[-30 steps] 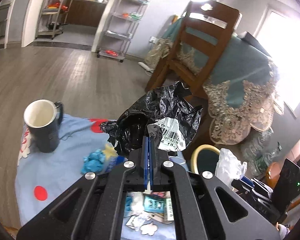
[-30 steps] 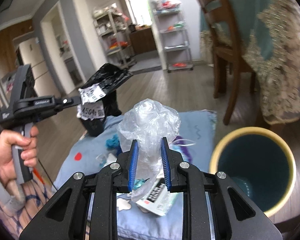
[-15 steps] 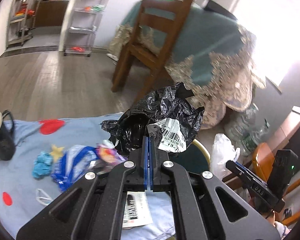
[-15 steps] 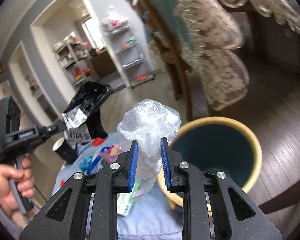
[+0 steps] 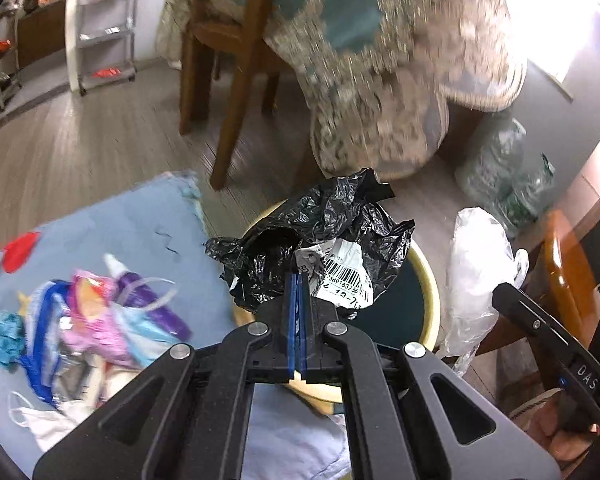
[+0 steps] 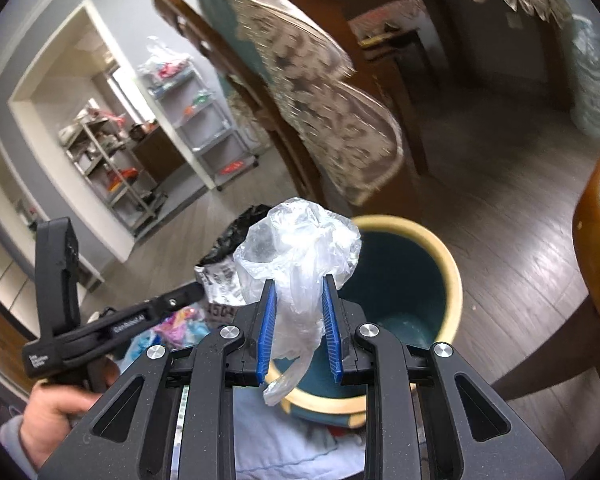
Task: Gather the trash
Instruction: 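Carry the black bag with the left gripper over the teal bin while the right holds the wrap, then open the left gripper over the bin while the right gripper drops the clear wrap in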
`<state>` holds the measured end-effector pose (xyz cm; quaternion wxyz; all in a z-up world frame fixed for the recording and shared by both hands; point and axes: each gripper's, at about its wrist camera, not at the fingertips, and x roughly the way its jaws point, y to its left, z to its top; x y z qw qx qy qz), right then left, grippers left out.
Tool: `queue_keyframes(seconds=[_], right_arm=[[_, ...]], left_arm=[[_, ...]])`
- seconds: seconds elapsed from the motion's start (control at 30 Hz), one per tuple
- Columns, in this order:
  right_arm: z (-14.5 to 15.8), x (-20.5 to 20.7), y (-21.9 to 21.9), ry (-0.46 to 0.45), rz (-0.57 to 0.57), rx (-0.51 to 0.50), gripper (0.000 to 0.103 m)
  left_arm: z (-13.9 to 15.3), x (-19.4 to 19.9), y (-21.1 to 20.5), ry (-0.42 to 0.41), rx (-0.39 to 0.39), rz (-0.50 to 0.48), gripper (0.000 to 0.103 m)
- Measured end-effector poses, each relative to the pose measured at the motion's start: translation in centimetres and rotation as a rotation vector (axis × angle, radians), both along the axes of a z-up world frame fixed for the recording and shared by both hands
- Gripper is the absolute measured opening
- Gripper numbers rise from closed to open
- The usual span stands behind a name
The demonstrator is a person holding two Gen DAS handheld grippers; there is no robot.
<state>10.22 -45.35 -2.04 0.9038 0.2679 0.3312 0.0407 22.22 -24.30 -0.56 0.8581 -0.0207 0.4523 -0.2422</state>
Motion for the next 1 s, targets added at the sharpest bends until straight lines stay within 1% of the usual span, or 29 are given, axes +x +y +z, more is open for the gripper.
queue_keyframes(seconds=[0.07, 0.1, 0.13, 0.17, 0.23, 0.3, 0.43, 0.47, 0.5, 0.53, 0.63, 0.67, 0.83, 0.97, 1.0], right_arm=[[-0.9, 0.3, -0.6, 0.036, -0.017, 0.01, 0.024], [-1.2, 0.5, -0.8, 0.051, -0.024, 0.014, 0.024], [-1.5, 0.5, -0.9, 0.061, -0.027, 0.017, 0.024], [-1.9, 0.7, -1.0, 0.078, -0.031, 0.017, 0.024], [-2.5, 1.2, -0.8, 0.108, -0.031, 0.012, 0.024], [-2.9, 1.6, -0.5, 0.127, -0.029, 0.005, 0.026], [-3.7, 2.6, 0.7, 0.167, -0.017, -0.037, 0.028], [-3.8, 2.8, 1.0, 0.175, -0.015, -0.045, 0.031], [-3.9, 3.0, 1.2, 0.18, -0.015, -0.051, 0.037], [-3.9, 3.0, 1.3, 0.179, -0.019, -0.054, 0.039], [-3.7, 3.3, 1.8, 0.166, -0.013, -0.055, 0.048], [-3.6, 3.4, 2.0, 0.161, -0.009, -0.056, 0.05], [-3.1, 3.5, 3.3, 0.146, 0.022, -0.067, 0.053], [-2.7, 3.5, 4.4, 0.129, 0.051, -0.088, 0.058], [-2.6, 3.5, 4.5, 0.127, 0.055, -0.09, 0.059]], left_arm=[[-1.0, 0.3, -0.9, 0.034, -0.014, -0.01, 0.0], [-1.3, 0.4, -1.2, 0.043, -0.015, -0.011, 0.003], [-1.7, 0.5, -1.3, 0.052, -0.02, -0.019, 0.007], [-1.8, 0.5, -1.4, 0.056, -0.021, -0.021, 0.012], [-1.8, 0.5, -0.9, 0.058, -0.036, -0.025, 0.034], [-1.3, 0.2, 0.0, 0.042, -0.046, -0.013, 0.041], [0.0, 0.1, 2.6, 0.016, -0.076, 0.025, 0.046], [0.3, 0.0, 3.3, 0.012, -0.083, 0.034, 0.049], [0.5, -0.2, 3.9, 0.007, -0.089, 0.042, 0.05], [0.8, -0.3, 4.6, 0.001, -0.087, 0.051, 0.052], [1.7, -0.7, 6.6, -0.031, -0.08, 0.068, 0.053], [2.0, -0.8, 7.2, -0.043, -0.08, 0.074, 0.057], [3.3, -1.8, 10.5, -0.101, -0.047, 0.117, 0.068], [3.4, -2.2, 12.8, -0.11, -0.041, 0.15, 0.075], [3.4, -2.3, 13.3, -0.111, -0.037, 0.158, 0.079]])
